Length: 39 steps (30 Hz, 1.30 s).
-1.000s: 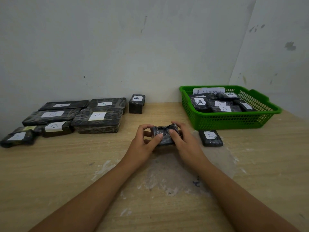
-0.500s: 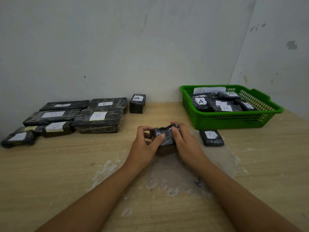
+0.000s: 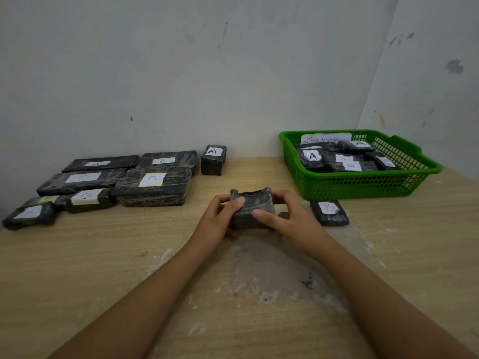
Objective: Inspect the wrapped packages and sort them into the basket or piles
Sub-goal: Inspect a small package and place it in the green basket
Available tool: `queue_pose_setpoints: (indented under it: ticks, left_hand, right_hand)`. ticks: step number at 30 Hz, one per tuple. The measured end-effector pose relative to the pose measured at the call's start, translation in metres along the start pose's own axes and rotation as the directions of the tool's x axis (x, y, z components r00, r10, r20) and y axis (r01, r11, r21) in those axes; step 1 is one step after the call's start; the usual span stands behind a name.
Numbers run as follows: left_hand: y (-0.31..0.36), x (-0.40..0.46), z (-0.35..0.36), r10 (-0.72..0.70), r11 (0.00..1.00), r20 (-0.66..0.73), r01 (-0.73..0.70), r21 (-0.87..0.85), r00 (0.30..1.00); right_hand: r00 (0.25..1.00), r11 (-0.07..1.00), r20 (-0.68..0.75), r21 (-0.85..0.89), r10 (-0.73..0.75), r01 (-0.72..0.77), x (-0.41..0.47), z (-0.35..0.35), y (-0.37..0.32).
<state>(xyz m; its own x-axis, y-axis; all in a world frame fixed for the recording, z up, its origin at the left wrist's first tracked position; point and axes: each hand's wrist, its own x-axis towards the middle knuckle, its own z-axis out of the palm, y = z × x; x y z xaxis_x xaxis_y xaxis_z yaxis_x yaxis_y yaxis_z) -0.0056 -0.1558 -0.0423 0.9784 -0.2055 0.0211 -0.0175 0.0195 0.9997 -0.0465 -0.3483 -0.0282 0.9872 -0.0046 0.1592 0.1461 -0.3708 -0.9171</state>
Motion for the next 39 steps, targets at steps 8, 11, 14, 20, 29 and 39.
queue_pose_setpoints:
  ticks: [8, 11, 14, 20, 29, 39]
  left_hand:
    - [0.003, -0.008, -0.004, 0.07, 0.996, 0.116, -0.075, 0.041, 0.991]
    - [0.002, -0.01, 0.001, 0.092, 0.993, 0.087, -0.097, 0.065, 0.992]
    - [0.004, -0.012, 0.005, 0.074, 0.995, 0.021, -0.075, 0.069, 0.997]
    - [0.007, -0.014, 0.007, 0.03, 0.997, 0.028, -0.027, -0.077, 0.999]
    - [0.011, -0.015, 0.006, 0.177, 0.983, -0.02, -0.177, -0.054, 0.984]
    - [0.007, -0.013, 0.009, 0.153, 0.984, -0.025, -0.155, -0.094, 0.988]
  right_hand:
    - [0.99, 0.984, -0.062, 0.134, 0.129, -0.12, 0.002, -0.001, -0.003]
    - [0.989, 0.98, -0.04, 0.145, 0.144, -0.137, 0.002, -0.003, -0.004]
    - [0.993, 0.974, 0.029, 0.193, 0.118, -0.121, 0.002, -0.003, 0.0]
    - [0.996, 0.963, 0.03, 0.255, 0.086, -0.091, 0.002, -0.003, -0.002]
    - [0.999, 0.955, 0.023, 0.293, 0.032, -0.038, -0.002, -0.003, -0.009]
    - [0.999, 0.956, -0.03, 0.292, 0.018, -0.009, 0.0, -0.001, -0.011]
